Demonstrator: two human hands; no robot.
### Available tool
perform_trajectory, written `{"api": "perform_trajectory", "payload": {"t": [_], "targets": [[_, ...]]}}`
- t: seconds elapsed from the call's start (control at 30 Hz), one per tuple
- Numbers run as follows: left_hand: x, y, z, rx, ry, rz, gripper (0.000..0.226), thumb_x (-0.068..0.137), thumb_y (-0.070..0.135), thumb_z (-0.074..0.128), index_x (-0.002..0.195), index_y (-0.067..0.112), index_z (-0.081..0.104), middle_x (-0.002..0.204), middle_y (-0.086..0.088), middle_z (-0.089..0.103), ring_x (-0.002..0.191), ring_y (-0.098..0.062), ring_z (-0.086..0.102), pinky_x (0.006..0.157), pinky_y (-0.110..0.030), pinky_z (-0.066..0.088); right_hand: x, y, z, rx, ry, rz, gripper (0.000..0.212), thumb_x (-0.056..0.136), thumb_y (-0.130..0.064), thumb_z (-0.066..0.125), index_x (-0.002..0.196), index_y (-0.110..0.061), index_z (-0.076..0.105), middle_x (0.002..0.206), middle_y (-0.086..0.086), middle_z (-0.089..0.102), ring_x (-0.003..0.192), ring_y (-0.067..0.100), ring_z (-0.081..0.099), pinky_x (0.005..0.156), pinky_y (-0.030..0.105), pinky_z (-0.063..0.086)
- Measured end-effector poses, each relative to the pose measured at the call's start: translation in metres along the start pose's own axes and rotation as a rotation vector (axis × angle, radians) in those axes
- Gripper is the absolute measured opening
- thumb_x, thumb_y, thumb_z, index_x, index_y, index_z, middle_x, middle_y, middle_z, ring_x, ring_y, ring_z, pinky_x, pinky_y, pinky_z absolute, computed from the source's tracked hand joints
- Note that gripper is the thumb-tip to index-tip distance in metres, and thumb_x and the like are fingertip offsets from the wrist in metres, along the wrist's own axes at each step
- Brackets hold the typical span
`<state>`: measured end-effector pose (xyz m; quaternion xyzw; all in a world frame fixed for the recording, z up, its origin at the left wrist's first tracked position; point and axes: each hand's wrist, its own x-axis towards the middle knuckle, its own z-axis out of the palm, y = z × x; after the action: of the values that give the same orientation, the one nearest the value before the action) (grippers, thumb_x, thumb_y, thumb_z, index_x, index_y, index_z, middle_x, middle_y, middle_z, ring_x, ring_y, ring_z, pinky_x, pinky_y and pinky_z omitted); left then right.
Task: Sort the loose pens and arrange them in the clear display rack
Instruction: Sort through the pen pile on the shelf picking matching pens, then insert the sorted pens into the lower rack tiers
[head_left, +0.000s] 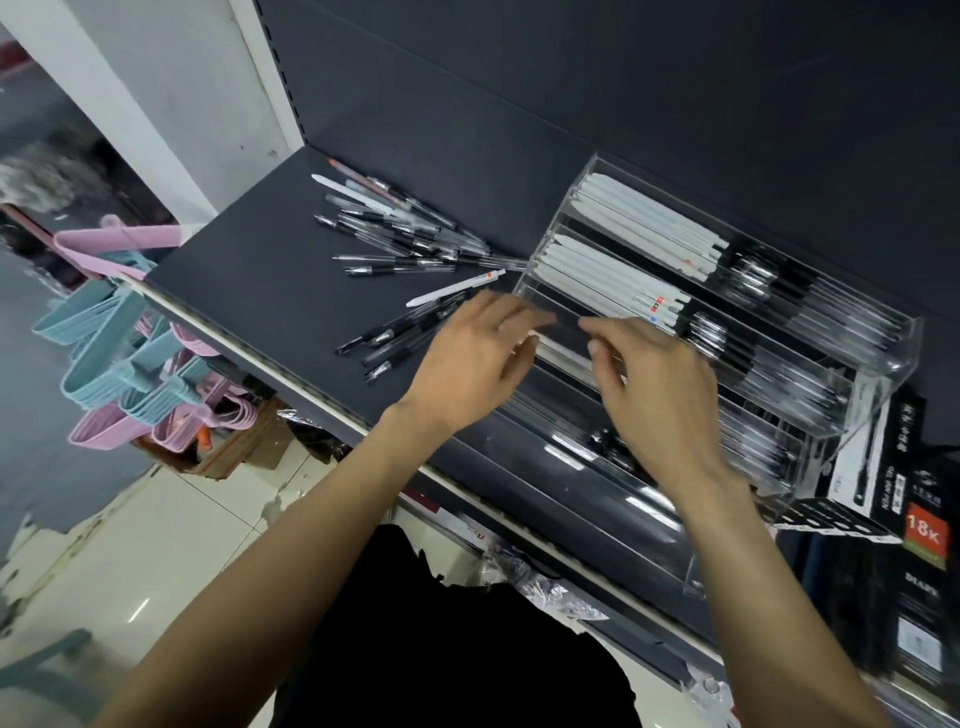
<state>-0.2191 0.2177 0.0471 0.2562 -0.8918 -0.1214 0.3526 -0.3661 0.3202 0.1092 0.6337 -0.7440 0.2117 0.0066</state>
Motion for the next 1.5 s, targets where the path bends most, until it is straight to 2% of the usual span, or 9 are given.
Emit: {"api": "perform_trajectory", "payload": {"t": [0.17,0.3,0.4,0.5,0.7,1.13,1.3,1.4,1.5], "targets": [[-0.034,-0.062,-0.055,-0.082,0.302,-0.230,0.010,0.091,0.010,0.050,0.096,0.008,0.059,0.087,-0.008,0.063,0.079,-0.022,0.054,0.071,-0.035,0.044,0.004,-0.069,0.042,0.290,-0.024,-0.091,0.025,0.090,-0.004,0.058,0.113,-0.010,0.067,0.106,0.001,0.068,0.079,0.004,0.060,0.070,0.021,0.054],[-0.051,-0.145,-0.060,-0.064,-0.126,-0.549,0.027,0.088,0.028,0.061,0.107,0.009,0.060,0.099,-0.004,0.062,0.096,-0.024,0.056,0.087,-0.028,0.041,0.026,-0.112,0.108,0.247,-0.332,0.133,0.036,0.096,-0.017,0.049,0.132,-0.012,0.053,0.128,0.003,0.053,0.097,0.016,0.060,0.088,0.034,0.050],[-0.049,-0.172,-0.051,-0.055,-0.495,-0.529,0.056,0.081,0.041,0.071,0.125,0.011,0.054,0.115,-0.007,0.057,0.109,-0.029,0.051,0.095,-0.037,0.041,0.050,-0.126,0.150,0.056,-0.415,0.424,0.043,0.099,-0.027,0.044,0.138,-0.008,0.041,0.135,0.011,0.040,0.121,0.028,0.045,0.099,0.037,0.039],[-0.040,-0.174,-0.036,-0.018,-0.713,-0.457,0.072,0.079,0.050,0.070,0.135,0.014,0.042,0.129,-0.006,0.046,0.122,-0.025,0.040,0.099,-0.035,0.039,0.074,-0.130,0.174,-0.034,-0.337,0.718,0.045,0.097,-0.033,0.046,0.129,-0.002,0.040,0.129,0.020,0.040,0.120,0.035,0.041,0.093,0.042,0.041],[-0.026,-0.204,-0.031,-0.037,-0.801,-0.373,0.047,0.085,0.033,0.070,0.125,0.017,0.050,0.125,-0.004,0.052,0.115,-0.024,0.052,0.092,-0.038,0.048,0.101,-0.132,0.192,-0.034,-0.349,0.998,0.052,0.090,-0.028,0.063,0.124,0.000,0.037,0.126,0.022,0.046,0.114,0.039,0.052,0.089,0.042,0.044],[-0.012,-0.223,-0.047,-0.101,-0.914,-0.358,0.025,0.096,0.028,0.055,0.110,0.008,0.059,0.099,-0.012,0.066,0.093,-0.030,0.063,0.072,-0.029,0.041,0.109,-0.134,0.190,-0.034,-0.415,1.112,0.033,0.091,-0.026,0.062,0.103,0.004,0.062,0.107,0.021,0.065,0.102,0.035,0.062,0.083,0.034,0.050],[-0.013,-0.229,-0.050,-0.612,-0.997,-0.738,0.016,0.100,0.020,0.047,0.099,0.009,0.060,0.101,-0.006,0.067,0.080,-0.012,0.064,0.075,-0.026,0.055,0.103,-0.132,0.192,0.122,-0.304,1.116,0.027,0.093,-0.023,0.055,0.087,0.001,0.064,0.088,0.019,0.068,0.084,0.031,0.066,0.072,0.028,0.049],[-0.014,-0.224,-0.062,-0.988,-0.913,-0.982,0.014,0.100,0.014,0.047,0.104,0.011,0.061,0.104,-0.003,0.062,0.081,-0.008,0.062,0.063,-0.016,0.054,0.099,-0.138,0.188,0.583,-0.100,1.154,0.021,0.092,-0.019,0.058,0.075,-0.007,0.056,0.062,0.008,0.063,0.047,0.015,0.057,0.050,0.021,0.046],[-0.018,-0.218,-0.076,-1.143,-0.849,-1.038,0.016,0.100,0.016,0.048,0.100,0.017,0.065,0.095,0.004,0.070,0.083,-0.005,0.065,0.066,-0.013,0.051,0.101,-0.155,0.176,0.948,0.065,1.106,0.016,0.092,-0.011,0.058,0.078,-0.006,0.054,0.056,0.005,0.055,0.043,0.012,0.050,0.046,0.022,0.043]]}}
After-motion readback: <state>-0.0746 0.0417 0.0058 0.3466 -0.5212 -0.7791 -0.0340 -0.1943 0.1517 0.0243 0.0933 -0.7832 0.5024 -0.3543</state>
